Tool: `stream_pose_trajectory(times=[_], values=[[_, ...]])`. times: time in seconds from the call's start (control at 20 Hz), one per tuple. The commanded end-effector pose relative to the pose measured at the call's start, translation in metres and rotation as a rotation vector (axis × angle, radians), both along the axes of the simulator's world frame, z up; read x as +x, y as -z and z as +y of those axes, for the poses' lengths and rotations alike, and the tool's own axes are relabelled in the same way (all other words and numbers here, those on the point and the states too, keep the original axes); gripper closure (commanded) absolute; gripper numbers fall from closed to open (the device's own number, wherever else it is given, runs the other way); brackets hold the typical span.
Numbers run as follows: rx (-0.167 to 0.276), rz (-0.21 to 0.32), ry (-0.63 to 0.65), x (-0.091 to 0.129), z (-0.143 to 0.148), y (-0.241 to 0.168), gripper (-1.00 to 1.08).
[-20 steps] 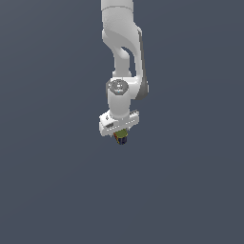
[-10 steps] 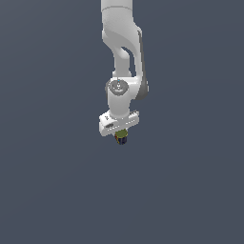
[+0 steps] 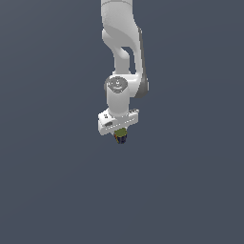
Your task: Pick up the object and move it to a goal position.
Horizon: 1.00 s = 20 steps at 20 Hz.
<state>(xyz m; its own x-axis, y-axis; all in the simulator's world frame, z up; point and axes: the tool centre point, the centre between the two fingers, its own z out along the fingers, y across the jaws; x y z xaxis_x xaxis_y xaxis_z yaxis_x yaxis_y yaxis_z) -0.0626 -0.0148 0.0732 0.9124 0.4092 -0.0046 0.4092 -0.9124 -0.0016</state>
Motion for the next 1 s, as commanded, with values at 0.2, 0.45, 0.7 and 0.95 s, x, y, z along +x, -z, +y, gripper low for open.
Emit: stream_pose_trajectory(times=[0.2, 0.45, 0.7, 0.95], values=[[0.0, -0.005, 0.0, 0.01, -0.007, -0.039, 1.08], [0.001, -0.005, -0.001, 0.02, -0.016, -0.082, 1.08], [0.002, -0.005, -0.001, 0.033, -0.026, -0.132, 1.08], [0.002, -0.005, -0.001, 0.045, -0.036, -0.182, 1.08]])
